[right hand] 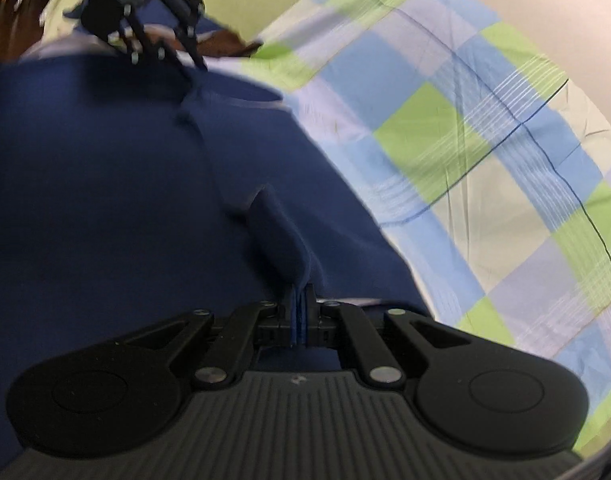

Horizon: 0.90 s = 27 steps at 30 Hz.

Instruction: Fold clothes

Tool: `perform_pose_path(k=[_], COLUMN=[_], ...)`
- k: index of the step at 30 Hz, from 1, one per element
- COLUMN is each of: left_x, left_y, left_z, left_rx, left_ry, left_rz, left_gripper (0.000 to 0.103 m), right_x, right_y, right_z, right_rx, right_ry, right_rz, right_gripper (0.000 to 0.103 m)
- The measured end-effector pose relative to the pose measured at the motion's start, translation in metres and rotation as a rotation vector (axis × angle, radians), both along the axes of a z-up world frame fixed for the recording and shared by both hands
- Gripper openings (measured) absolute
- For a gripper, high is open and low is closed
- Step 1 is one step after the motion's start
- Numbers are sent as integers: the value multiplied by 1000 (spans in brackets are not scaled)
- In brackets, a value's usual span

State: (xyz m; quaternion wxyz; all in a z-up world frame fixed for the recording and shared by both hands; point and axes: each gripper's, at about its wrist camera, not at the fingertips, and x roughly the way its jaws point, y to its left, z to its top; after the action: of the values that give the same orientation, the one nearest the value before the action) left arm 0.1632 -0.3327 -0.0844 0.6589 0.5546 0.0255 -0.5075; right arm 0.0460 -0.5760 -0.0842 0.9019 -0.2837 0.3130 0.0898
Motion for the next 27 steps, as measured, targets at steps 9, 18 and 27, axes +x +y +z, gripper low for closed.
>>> perform_pose_path(k=[9,18,27], left_x=[-5,-6,1], left_y=[17,0,-8], left_z=[-6,-33,-23], left_rx=[-36,108,88], left_ry=[-28,-177,-116], left_rz=[28,-138,-97], left_gripper=[42,48,2], right_x=[-10,-9,10], right_y=[5,33,46], right_z=[-10,-23,-32], right_rx=[-15,-225,-320], right_ry=[19,-17,11], right_rz=[-58,29,72], right_gripper=[1,27,1])
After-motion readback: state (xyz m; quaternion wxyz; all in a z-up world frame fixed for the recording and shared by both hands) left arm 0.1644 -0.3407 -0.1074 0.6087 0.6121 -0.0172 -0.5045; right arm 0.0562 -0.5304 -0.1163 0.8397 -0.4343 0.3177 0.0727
